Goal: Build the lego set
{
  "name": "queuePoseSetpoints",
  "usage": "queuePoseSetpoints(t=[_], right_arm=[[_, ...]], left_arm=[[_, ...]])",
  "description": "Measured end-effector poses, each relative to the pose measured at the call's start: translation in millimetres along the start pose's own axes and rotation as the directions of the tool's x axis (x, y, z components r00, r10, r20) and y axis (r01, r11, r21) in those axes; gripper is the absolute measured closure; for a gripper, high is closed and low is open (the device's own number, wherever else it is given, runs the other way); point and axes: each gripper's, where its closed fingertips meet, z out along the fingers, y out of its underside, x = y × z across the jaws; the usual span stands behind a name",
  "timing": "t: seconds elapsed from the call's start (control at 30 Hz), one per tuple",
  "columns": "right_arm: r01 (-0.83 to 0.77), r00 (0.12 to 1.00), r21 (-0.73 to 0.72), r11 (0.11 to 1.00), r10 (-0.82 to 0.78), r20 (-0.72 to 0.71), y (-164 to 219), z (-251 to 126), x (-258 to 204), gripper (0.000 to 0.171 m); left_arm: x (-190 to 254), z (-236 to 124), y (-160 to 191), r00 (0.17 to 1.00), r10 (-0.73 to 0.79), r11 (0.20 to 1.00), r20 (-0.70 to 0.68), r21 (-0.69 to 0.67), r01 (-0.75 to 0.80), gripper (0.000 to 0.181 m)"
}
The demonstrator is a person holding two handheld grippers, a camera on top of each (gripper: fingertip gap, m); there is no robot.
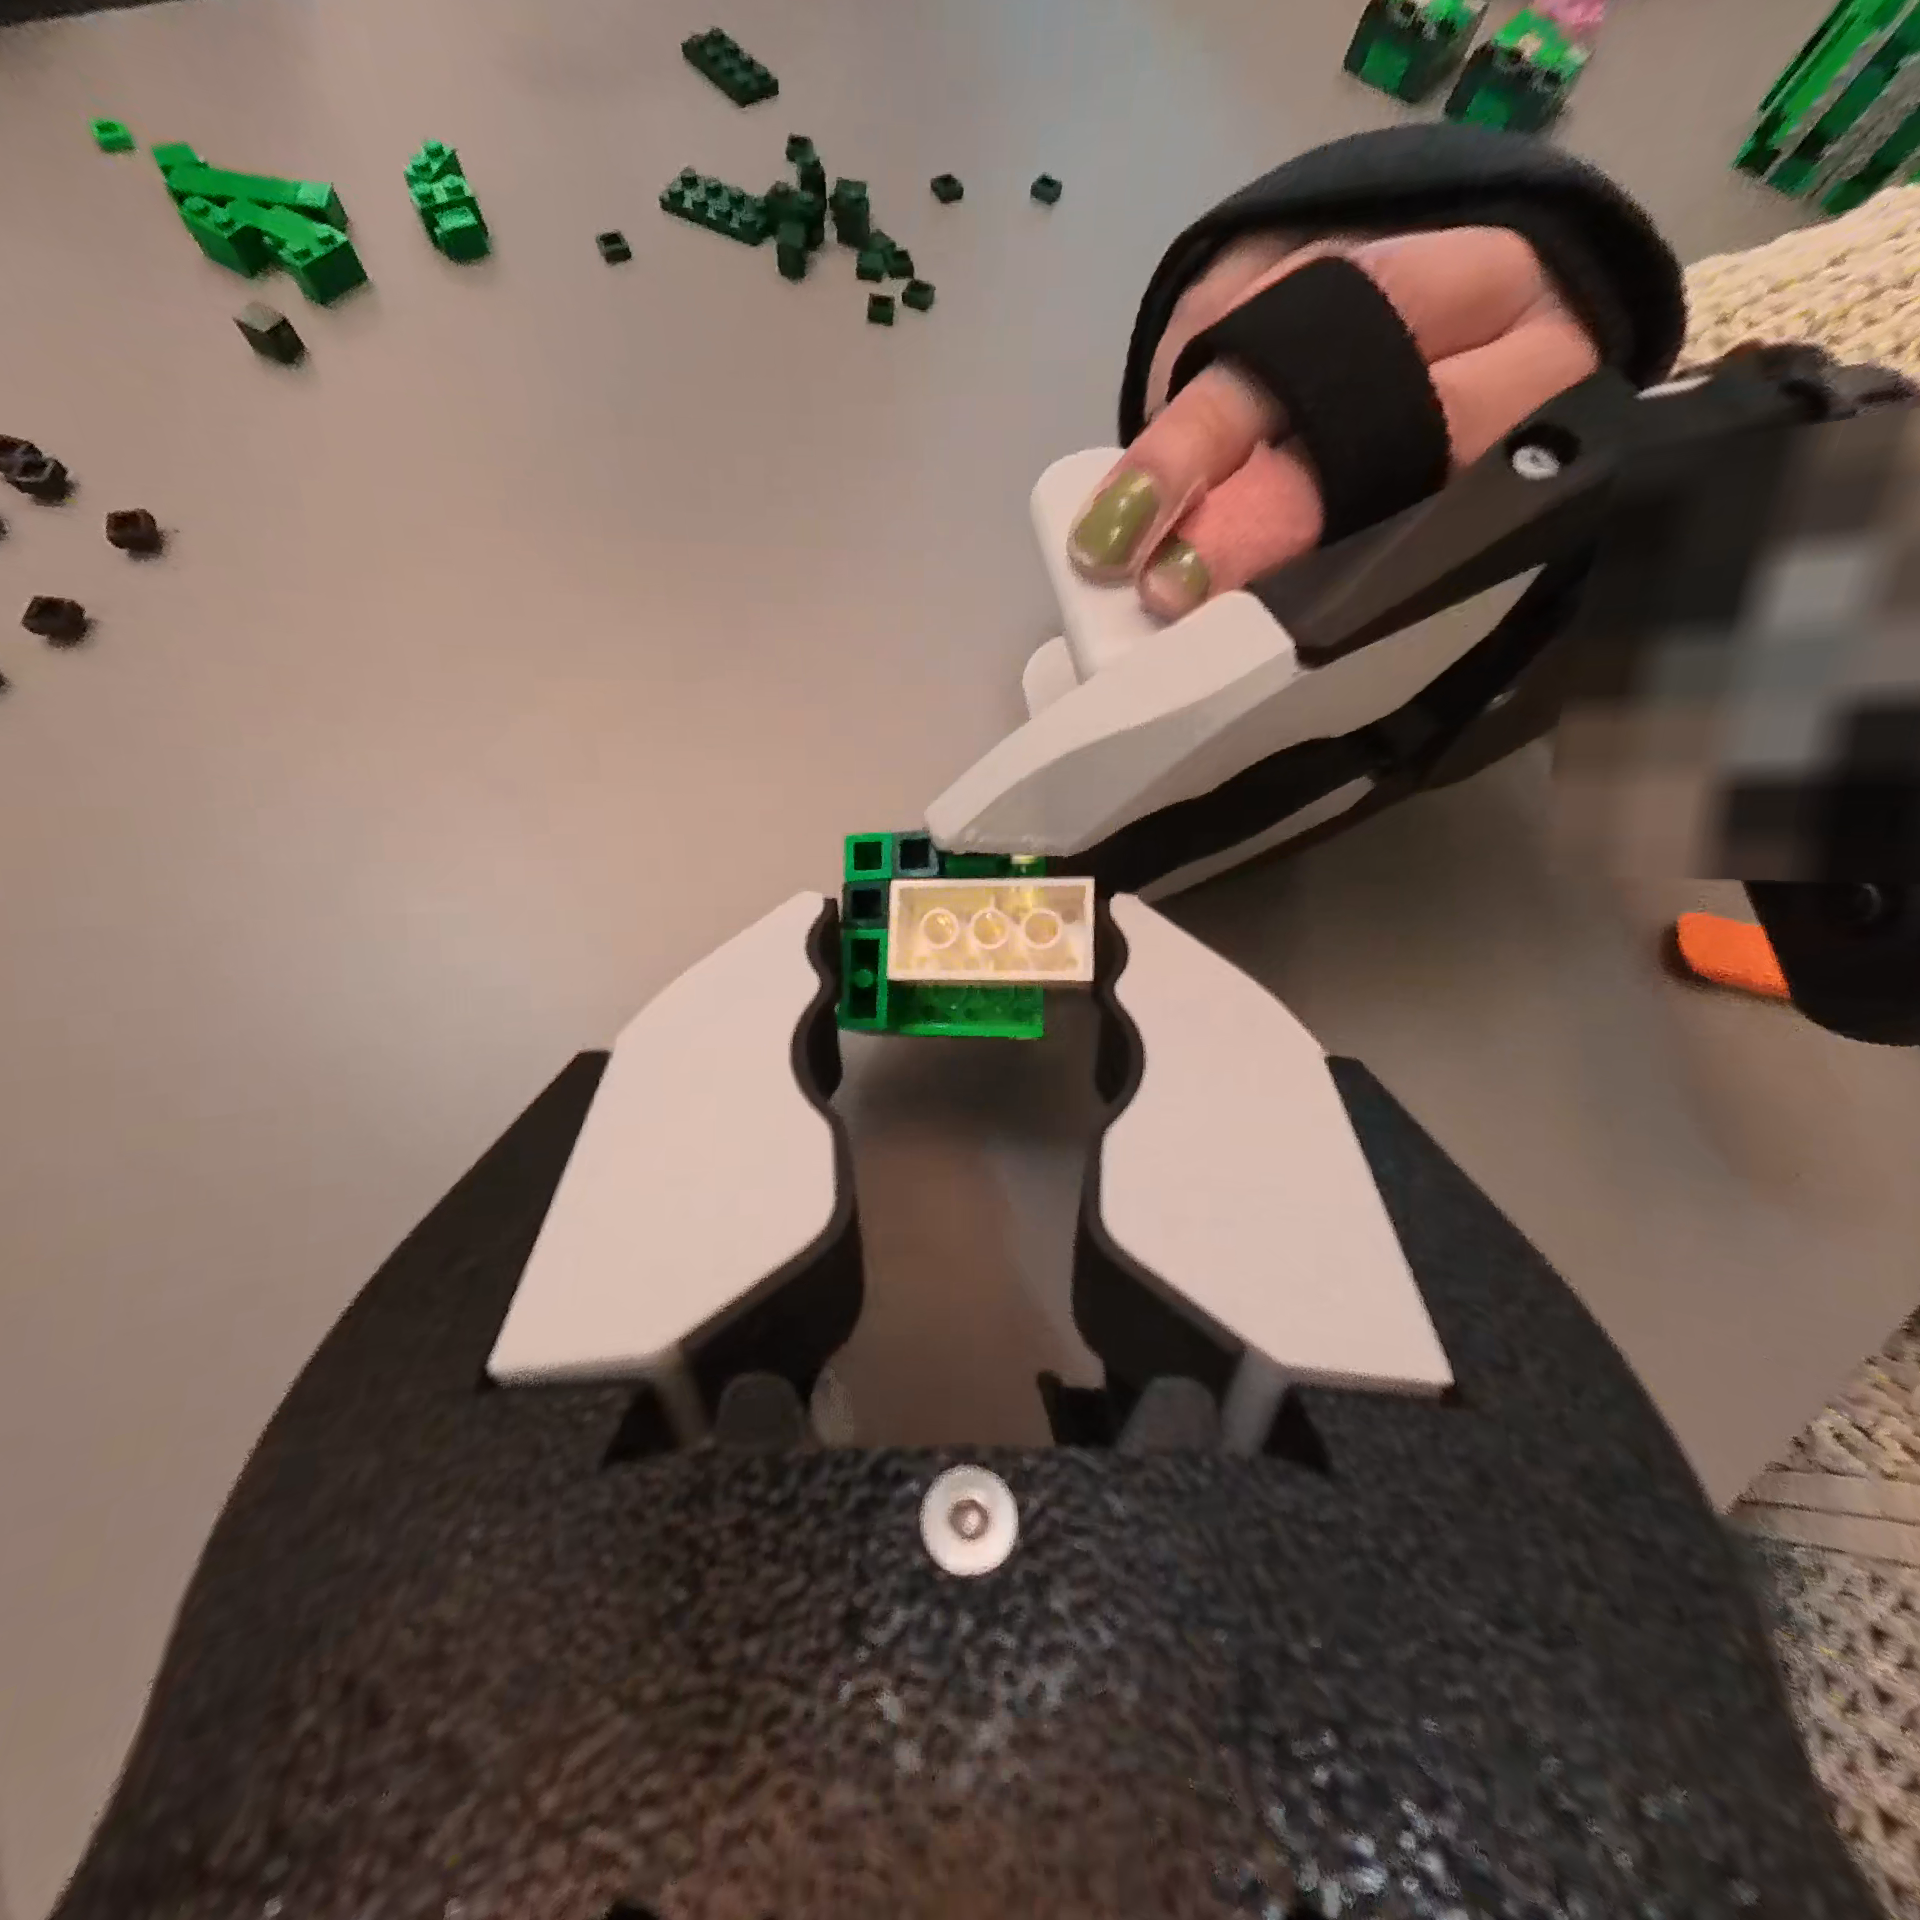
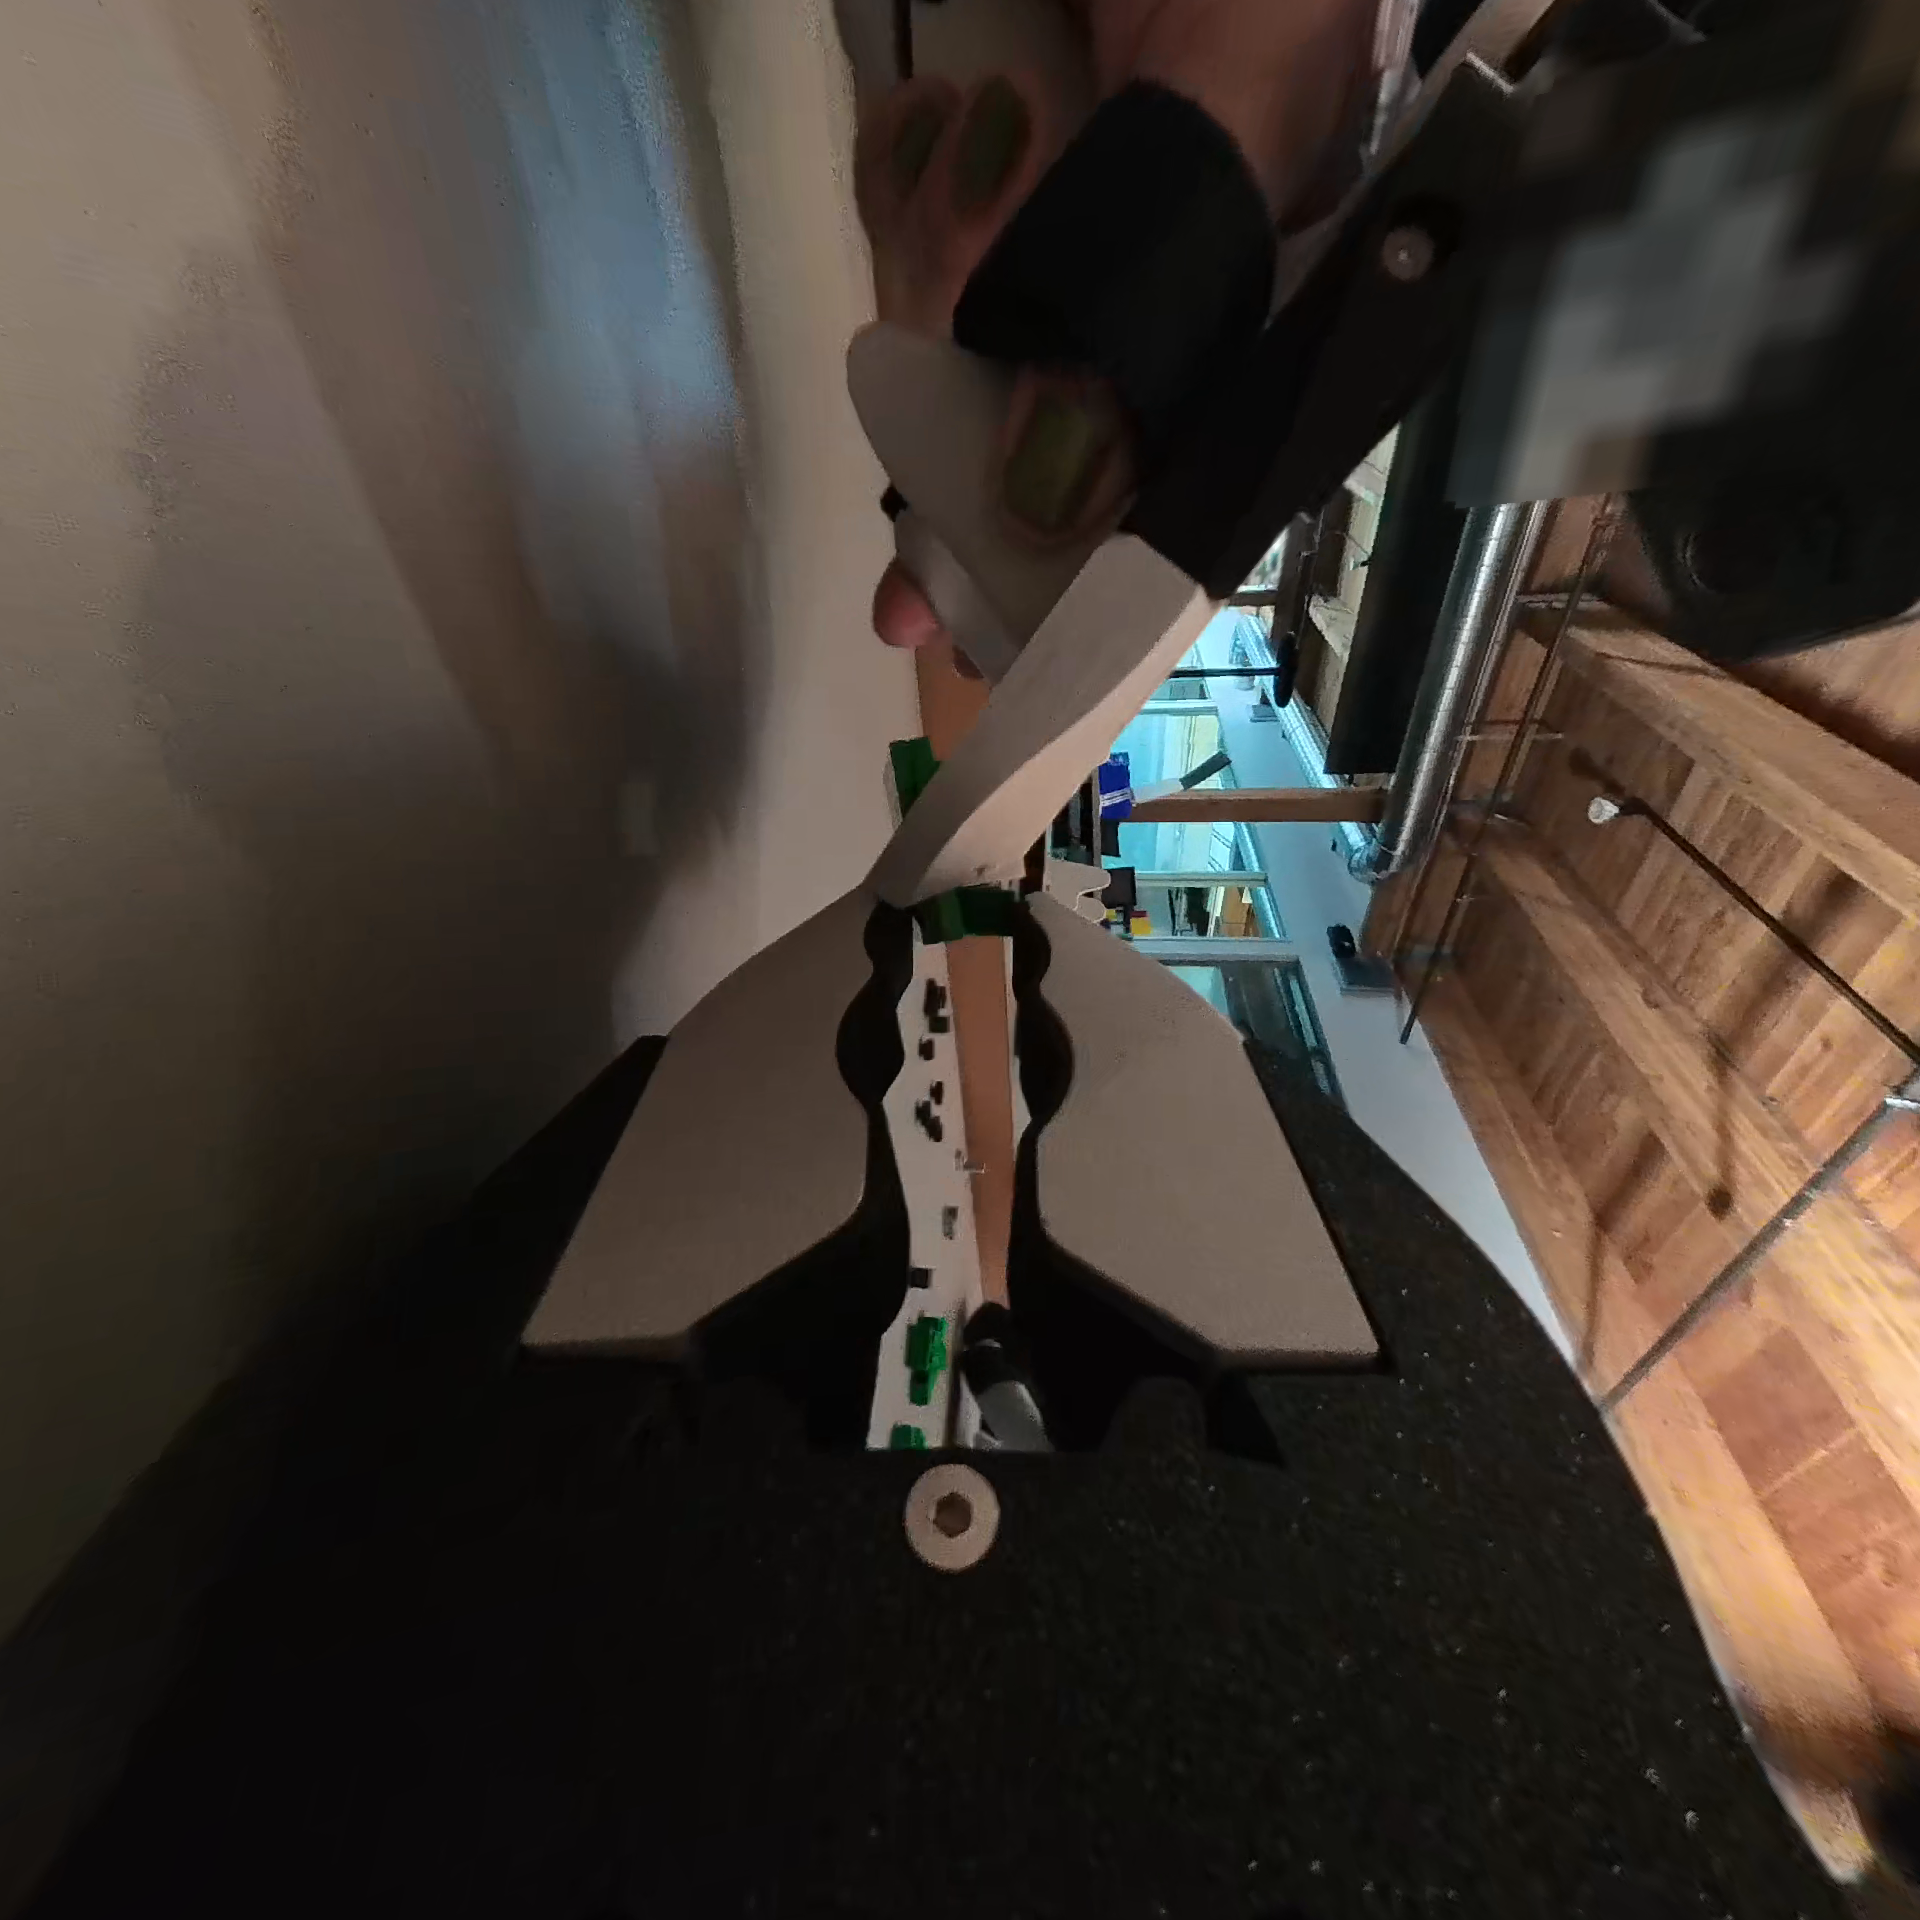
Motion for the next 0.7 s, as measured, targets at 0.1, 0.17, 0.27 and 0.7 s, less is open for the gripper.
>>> queuePoseSetpoints(t=[0.1,0.17,0.27,0.7], right_arm=[[0.003,1.000,0.007,1.000,-0.003,-0.018,-1.0,-2.7,4.7,0.153],[-0.052,0.998,-0.001,0.999,0.052,-0.035,2.5,-4.2,10.6,0.153],[-0.119,0.991,-0.017,0.993,0.118,-0.064,12.5,-6.7,19.3,0.153],[-0.128,0.965,0.039,0.991,0.134,-0.224,14.4,-17.9,47.0,0.154]], left_arm=[[2.0,-2.6,-3.9,1.000,0.013,1.000,0.025,-0.007,-0.013,0.136],[1.7,-4.3,-11.8,0.999,0.009,1.000,0.045,0.025,-0.010,0.135],[-0.5,-3.6,-25.6,0.997,0.014,0.996,0.080,0.088,-0.021,0.135],[10.8,-9.5,-56.9,0.997,-0.046,0.930,0.062,0.366,0.021,0.104]])
